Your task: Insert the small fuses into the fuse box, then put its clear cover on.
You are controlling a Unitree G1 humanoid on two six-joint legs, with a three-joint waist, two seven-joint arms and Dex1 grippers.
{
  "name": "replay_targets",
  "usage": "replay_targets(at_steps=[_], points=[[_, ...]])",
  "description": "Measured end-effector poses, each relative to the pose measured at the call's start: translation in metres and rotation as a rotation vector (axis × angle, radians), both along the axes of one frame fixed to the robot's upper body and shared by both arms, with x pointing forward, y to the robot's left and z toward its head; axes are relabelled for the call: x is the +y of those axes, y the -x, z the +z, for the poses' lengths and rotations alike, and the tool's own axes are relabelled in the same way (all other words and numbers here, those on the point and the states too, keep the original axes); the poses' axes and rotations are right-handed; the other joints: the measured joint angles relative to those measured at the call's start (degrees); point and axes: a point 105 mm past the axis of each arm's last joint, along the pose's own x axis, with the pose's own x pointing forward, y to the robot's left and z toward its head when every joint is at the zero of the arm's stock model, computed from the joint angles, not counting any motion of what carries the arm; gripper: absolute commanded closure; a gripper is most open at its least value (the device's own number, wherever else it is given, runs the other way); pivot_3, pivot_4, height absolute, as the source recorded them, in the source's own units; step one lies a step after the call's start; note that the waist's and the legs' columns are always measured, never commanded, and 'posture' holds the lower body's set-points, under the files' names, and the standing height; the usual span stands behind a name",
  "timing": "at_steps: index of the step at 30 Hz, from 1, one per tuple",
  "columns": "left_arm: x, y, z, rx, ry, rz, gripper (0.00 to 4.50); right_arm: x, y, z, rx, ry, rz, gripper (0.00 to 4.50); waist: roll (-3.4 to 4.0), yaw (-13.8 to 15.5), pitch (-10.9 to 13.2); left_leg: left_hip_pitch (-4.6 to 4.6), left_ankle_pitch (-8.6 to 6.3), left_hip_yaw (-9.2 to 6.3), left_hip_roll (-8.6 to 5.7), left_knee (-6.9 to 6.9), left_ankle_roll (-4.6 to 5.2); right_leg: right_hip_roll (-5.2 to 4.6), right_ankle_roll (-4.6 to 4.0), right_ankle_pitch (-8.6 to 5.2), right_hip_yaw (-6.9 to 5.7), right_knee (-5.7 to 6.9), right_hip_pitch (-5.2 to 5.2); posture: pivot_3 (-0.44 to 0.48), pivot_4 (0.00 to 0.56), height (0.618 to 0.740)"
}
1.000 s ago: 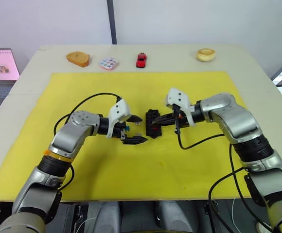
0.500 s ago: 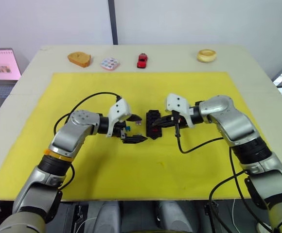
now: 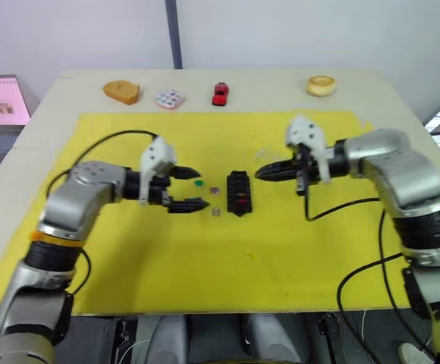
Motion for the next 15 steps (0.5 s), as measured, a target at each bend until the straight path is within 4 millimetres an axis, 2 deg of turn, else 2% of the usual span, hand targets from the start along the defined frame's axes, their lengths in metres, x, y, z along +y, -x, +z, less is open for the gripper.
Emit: replay_targets(at_steps=[4,7,11,15], points=[[0.045,0.004,0.001,0.046,-0.054,0.114,0.0,-0.034,0.006,-0.002,0.004,0.064,-0.066,1.67,0.01,0.0,0.0,-0.01,0.0,0.06,0.0,-0.01,0.0,-0.03,0.0,-0.01,0.01,-0.04,-0.01,0.0,0.15,0.74],[0.068,0.008,-0.006,0.089,-0.083,0.164,0.0,-0.058,0.006,0.002,-0.01,0.089,-0.132,0.11,0.0,0.0,0.0,0.0,0.0,0.11,0.01,0.0,0.01,-0.04,-0.01,-0.02,0.02,-0.05,-0.02,0.0,0.15,0.74],[0.086,0.014,-0.008,0.125,-0.097,0.201,0.0,-0.083,0.003,0.007,-0.033,0.113,-0.21,0.05,0.01,0.0,0.0,-0.01,0.0,0.16,0.02,-0.01,0.0,-0.04,-0.02,-0.02,0.04,-0.05,-0.06,0.0,0.15,0.74],[0.083,0.015,-0.013,0.152,-0.068,0.187,0.0,-0.088,0.003,0.004,-0.031,0.117,-0.232,0.05,0.02,0.0,0.0,-0.03,0.0,0.18,0.04,-0.01,0.01,-0.03,-0.01,-0.02,0.06,-0.02,-0.1,0.0,0.15,0.74]])
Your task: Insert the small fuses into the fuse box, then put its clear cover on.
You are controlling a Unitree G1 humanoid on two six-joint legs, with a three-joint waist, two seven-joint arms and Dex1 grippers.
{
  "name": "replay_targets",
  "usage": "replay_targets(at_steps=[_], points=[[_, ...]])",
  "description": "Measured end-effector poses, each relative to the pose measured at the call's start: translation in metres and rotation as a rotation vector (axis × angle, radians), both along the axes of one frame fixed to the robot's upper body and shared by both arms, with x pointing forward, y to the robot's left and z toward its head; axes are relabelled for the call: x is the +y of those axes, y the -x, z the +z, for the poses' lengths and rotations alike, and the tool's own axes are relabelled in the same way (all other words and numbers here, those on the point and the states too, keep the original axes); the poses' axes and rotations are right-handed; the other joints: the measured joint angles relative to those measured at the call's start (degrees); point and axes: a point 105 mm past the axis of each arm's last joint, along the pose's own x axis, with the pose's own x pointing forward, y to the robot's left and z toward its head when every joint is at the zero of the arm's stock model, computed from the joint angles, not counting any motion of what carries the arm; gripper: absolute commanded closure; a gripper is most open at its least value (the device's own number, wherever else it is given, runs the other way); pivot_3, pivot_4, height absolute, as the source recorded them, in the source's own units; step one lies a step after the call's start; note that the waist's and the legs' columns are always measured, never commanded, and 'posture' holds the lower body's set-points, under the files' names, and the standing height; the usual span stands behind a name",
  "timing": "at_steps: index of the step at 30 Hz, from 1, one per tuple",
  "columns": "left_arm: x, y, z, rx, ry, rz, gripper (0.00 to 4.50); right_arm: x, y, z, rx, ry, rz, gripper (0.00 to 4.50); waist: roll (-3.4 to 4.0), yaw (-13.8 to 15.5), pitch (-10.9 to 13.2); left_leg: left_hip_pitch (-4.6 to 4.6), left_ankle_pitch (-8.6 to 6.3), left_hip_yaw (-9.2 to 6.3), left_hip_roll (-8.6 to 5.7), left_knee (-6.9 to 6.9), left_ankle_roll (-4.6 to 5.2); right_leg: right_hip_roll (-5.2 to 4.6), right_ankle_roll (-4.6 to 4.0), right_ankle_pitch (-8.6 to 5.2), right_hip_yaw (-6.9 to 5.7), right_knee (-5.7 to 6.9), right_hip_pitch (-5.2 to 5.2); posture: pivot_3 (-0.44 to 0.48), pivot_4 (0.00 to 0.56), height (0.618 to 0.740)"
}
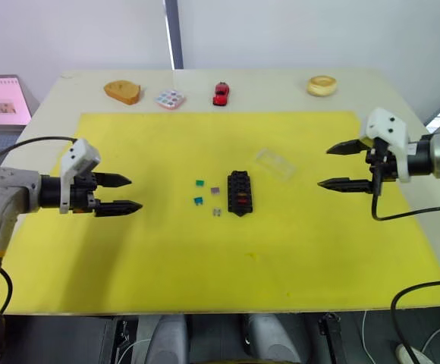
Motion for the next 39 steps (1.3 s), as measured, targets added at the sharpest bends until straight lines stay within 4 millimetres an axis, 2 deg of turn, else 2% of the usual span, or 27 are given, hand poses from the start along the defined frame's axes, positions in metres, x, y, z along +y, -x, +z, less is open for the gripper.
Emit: replay_targets(at_steps=[2,4,7,10,16,20,23,26,39], points=[[-0.014,-0.004,0.0,0.034,0.11,0.006,0.0,0.003,-0.002,0.001,-0.011,-0.012,-0.004,0.05,0.01,0.1,0.0,0.01,0.0,-0.01,0.0,0.03,0.0,0.0,0.01,0.01,0.01,0.03,0.02,0.0,0.15,0.74],[-0.038,-0.004,-0.004,0.115,0.252,-0.022,0.0,0.022,-0.003,0.008,-0.045,-0.043,0.045,0.05,0.01,0.0,0.0,-0.02,0.0,-0.02,0.0,0.06,0.0,0.0,0.02,0.01,0.01,0.04,0.01,0.0,0.15,0.74],[-0.056,-0.004,-0.012,0.242,0.361,-0.005,0.0,0.042,-0.001,0.016,-0.068,-0.086,0.089,0.05,-0.01,-0.1,0.0,-0.03,0.0,-0.07,0.0,0.03,0.0,0.03,0.03,0.02,0.0,0.07,-0.03,0.0,0.15,0.74],[-0.063,-0.012,-0.02,0.378,0.435,0.075,0.0,0.069,0.001,0.021,-0.088,-0.128,0.15,0.05,-0.01,-0.2,0.0,-0.02,0.0,-0.14,0.0,0.04,0.0,0.06,0.02,0.02,-0.02,0.14,-0.03,0.0,0.15,0.74],[-0.075,-0.007,-0.035,0.579,0.487,0.116,0.0,0.109,0.007,0.027,-0.101,-0.169,0.233,0.05,-0.01,0.2,0.0,-0.02,0.0,-0.18,-0.03,0.05,0.0,-0.01,0.02,0.02,-0.04,0.12,0.01,0.0,0.15,0.74],[-0.079,-0.012,-0.041,0.628,0.513,0.163,0.0,0.113,0.008,0.026,-0.101,-0.169,0.24,0.05,-0.02,0.5,0.0,-0.02,0.0,-0.17,-0.07,0.09,-0.01,-0.08,0.03,0.03,-0.06,0.07,0.06,0.0,0.15,0.74],[-0.08,-0.018,-0.043,0.654,0.54,0.205,0.88,0.113,0.008,0.026,-0.105,-0.168,0.238,0.0,-0.01,0.4,0.0,0.03,0.01,-0.19,-0.07,0.09,-0.01,-0.07,0.03,0.03,-0.08,0.09,0.1,0.0,0.15,0.74],[-0.083,-0.024,-0.052,0.687,0.554,0.257,2.39,0.113,0.008,0.027,-0.114,-0.167,0.238,0.0,-0.01,0.4,0.0,0.04,0.01,-0.18,-0.07,0.09,-0.01,-0.08,0.03,0.03,-0.08,0.09,0.12,0.0,0.15,0.74],[-0.106,-0.029,-0.054,0.719,0.564,0.232,2.39,0.113,0.002,0.022,-0.112,-0.157,0.225,0.0,-0.02,0.5,0.0,0.03,0.01,-0.18,-0.11,0.09,-0.03,-0.13,0.04,0.04,-0.08,0.07,0.12,0.0,0.15,0.74]])
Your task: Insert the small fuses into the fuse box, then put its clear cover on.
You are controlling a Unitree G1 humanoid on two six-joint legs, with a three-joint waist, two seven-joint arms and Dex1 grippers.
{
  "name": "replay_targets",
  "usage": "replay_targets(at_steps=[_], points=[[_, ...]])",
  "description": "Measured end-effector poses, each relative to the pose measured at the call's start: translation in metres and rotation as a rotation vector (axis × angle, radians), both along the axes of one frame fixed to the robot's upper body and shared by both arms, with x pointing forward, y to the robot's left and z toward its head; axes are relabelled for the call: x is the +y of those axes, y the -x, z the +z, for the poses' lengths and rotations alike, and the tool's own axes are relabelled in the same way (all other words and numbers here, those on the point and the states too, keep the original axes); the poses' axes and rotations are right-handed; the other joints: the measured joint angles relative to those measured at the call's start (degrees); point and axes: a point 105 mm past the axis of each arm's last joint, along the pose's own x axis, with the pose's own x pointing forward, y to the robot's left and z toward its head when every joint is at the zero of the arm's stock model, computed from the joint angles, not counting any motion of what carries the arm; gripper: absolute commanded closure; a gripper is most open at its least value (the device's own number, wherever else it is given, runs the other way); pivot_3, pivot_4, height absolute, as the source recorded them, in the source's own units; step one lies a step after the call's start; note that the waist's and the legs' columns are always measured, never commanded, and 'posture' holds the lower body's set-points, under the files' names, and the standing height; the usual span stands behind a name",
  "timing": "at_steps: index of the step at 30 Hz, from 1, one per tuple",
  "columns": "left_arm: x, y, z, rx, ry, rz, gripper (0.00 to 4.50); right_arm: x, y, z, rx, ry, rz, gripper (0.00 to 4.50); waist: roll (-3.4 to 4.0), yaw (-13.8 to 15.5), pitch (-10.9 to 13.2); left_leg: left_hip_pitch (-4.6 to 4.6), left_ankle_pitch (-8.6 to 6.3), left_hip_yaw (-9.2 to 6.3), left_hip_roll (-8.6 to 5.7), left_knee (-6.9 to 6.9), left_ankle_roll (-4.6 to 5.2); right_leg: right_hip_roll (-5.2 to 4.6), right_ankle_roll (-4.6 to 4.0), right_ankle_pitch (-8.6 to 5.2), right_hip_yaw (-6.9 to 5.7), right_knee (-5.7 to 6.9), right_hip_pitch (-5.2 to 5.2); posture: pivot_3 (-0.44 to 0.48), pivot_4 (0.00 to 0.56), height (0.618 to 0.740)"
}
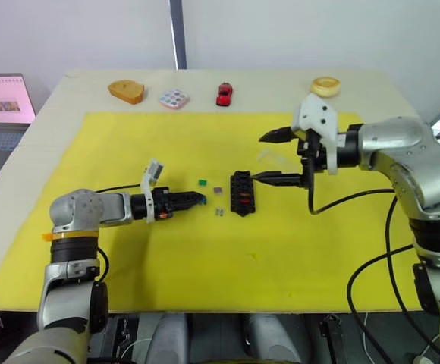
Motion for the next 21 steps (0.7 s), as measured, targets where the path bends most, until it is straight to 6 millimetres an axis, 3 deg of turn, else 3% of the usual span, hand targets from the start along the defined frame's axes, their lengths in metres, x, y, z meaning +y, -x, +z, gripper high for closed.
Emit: replay_targets(at_steps=[19,21], points=[[-0.0082,-0.0023,-0.0069,-0.033,-0.048,-0.016,2.39,-0.0006,-0.0023,0.0011,-0.014,-0.005,-0.022,0.0,0.0,0.1,0.0,0.03,0.0,-0.01,-0.01,0.0,0.0,-0.01,0.0,0.0,0.0,-0.02,0.06,0.0,0.15,0.74],[-0.0082,-0.0032,-0.0074,-0.033,-0.046,-0.012,2.93,-0.0007,-0.0024,0.0012,-0.014,-0.005,-0.023,0.0,0.01,0.1,0.0,0.04,0.0,-0.01,-0.02,0.0,0.0,-0.01,0.0,0.0,0.0,-0.02,0.07,0.0,0.15,0.74]])
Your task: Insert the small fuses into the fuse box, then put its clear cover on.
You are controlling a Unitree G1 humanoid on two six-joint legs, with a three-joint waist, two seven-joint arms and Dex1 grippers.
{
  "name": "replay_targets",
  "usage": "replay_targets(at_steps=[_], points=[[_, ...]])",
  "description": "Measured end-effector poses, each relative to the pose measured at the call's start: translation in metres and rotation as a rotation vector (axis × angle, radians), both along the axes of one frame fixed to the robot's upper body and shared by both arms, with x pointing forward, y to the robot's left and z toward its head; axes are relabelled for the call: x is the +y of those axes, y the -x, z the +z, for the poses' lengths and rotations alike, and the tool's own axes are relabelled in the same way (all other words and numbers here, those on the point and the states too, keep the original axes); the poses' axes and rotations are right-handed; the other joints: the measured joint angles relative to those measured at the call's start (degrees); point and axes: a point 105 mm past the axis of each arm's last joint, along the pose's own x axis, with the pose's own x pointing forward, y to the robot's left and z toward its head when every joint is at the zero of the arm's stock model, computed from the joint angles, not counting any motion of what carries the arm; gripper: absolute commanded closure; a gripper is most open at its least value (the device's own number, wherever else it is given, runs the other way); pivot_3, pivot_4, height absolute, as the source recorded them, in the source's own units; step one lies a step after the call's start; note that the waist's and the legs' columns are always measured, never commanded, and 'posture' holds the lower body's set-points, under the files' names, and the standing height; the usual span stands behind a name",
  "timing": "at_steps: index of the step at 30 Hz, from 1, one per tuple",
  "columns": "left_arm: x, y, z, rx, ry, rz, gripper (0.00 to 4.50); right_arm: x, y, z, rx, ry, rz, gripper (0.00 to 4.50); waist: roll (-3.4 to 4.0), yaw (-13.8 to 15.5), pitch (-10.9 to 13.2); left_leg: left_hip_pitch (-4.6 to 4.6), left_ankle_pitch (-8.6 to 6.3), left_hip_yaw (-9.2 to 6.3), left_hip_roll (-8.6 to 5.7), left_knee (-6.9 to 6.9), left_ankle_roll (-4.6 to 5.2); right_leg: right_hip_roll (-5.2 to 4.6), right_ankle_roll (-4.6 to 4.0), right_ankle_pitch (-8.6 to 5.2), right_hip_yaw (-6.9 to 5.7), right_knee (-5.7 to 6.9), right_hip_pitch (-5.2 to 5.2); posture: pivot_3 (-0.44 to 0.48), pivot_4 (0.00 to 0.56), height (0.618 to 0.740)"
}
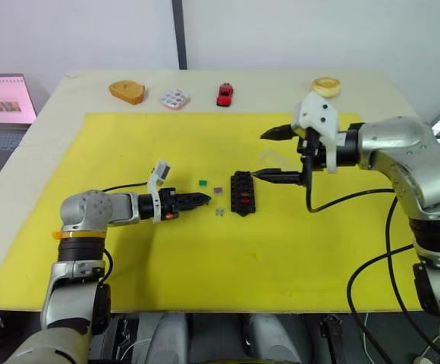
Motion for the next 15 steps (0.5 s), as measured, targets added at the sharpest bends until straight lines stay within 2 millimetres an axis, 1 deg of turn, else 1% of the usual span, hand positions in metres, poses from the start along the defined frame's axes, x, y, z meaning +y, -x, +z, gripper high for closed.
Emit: replay_targets(at_steps=[1,3,4,12,15], points=[[0.0004,-0.0011,-0.0015,0.0,-0.006,0.007,3.23,0.0,0.0,0.0,0.0,0.0,0.0,0.0,0.0,0.0,0.0,0.0,0.0,0.0,0.0,0.0,0.0,0.0,0.0,0.0,0.0,0.0,0.0,0.0,0.15,0.74],[0.0002,-0.002,-0.0041,0.009,-0.008,0.013,4.3,-0.0001,-0.0001,0.0,0.0,0.0,-0.001,0.0,0.0,0.0,0.0,0.01,0.0,0.0,0.0,0.0,0.0,0.0,0.0,0.0,0.0,0.0,0.0,0.0,0.15,0.74],[-0.0015,-0.0019,-0.0039,0.007,-0.009,0.007,4.46,-0.0003,-0.0004,-0.0001,-0.002,0.002,-0.003,0.0,0.02,-0.1,0.0,0.01,0.0,0.0,0.0,0.0,0.0,0.0,0.0,0.0,0.0,0.0,0.0,0.0,0.15,0.74],[0.0,-0.0027,-0.0045,-0.012,-0.018,0.007,4.46,0.0006,0.0003,-0.0021,-0.001,0.018,0.005,0.0,0.1,-0.2,-0.1,0.07,0.0,-0.01,0.0,0.0,0.0,0.02,0.0,0.0,0.0,0.0,0.06,0.0,0.15,0.74],[0.0048,-0.0012,-0.0011,-0.064,-0.013,-0.001,4.46,0.0013,0.0013,-0.0021,0.001,0.019,0.01,0.0,0.09,-0.4,-0.1,0.07,0.0,-0.02,0.02,-0.01,0.0,0.04,0.0,0.0,0.0,0.01,0.04,0.0,0.15,0.74]])
